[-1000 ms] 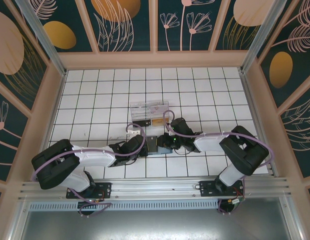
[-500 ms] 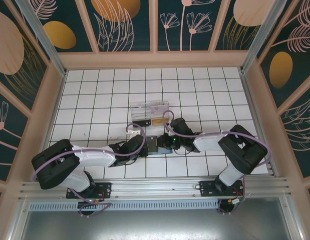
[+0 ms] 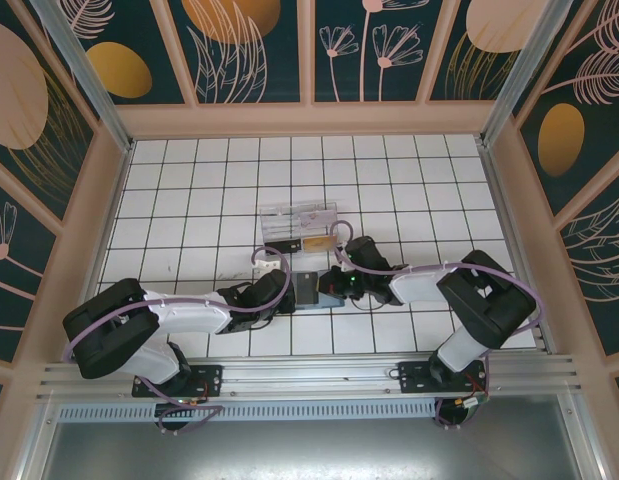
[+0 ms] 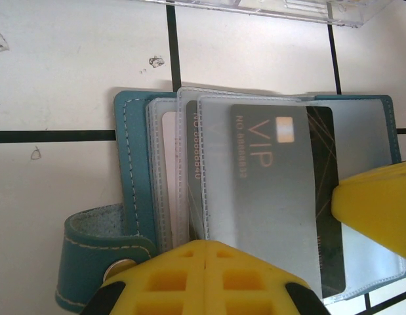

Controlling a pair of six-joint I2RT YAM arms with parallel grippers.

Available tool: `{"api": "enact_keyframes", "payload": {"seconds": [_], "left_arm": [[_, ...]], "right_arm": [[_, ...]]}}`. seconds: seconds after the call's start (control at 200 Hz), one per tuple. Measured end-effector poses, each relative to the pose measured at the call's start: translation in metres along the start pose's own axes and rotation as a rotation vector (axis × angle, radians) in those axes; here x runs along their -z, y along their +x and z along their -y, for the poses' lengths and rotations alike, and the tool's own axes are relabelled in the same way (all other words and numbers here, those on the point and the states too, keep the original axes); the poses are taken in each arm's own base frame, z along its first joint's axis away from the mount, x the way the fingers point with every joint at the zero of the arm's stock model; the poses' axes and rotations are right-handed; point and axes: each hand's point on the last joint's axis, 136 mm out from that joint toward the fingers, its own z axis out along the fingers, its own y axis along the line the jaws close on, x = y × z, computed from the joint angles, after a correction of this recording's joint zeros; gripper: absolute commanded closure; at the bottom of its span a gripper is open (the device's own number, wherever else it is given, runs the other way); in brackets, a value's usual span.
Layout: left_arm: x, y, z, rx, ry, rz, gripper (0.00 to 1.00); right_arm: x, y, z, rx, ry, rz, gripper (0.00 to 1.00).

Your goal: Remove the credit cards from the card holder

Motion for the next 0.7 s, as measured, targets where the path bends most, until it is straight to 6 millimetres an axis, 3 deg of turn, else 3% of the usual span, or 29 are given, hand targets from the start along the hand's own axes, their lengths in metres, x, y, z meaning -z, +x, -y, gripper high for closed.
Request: {"api": "enact_keyframes", "payload": {"seconds": [0.36,0.701], "left_arm": [[0.000,0.000,0.000,0.000,-0.001,0.000,1.00],[0.004,0.000,-0.002,-0.014,-0.008,-0.006,1.00]], "right_arm": [[0.025,-0.007,0.015,-0.035,-0.014,0.042,1.00],[0.084,-0.032,0.005,0.027,-0.017,0.204,1.00]]}}
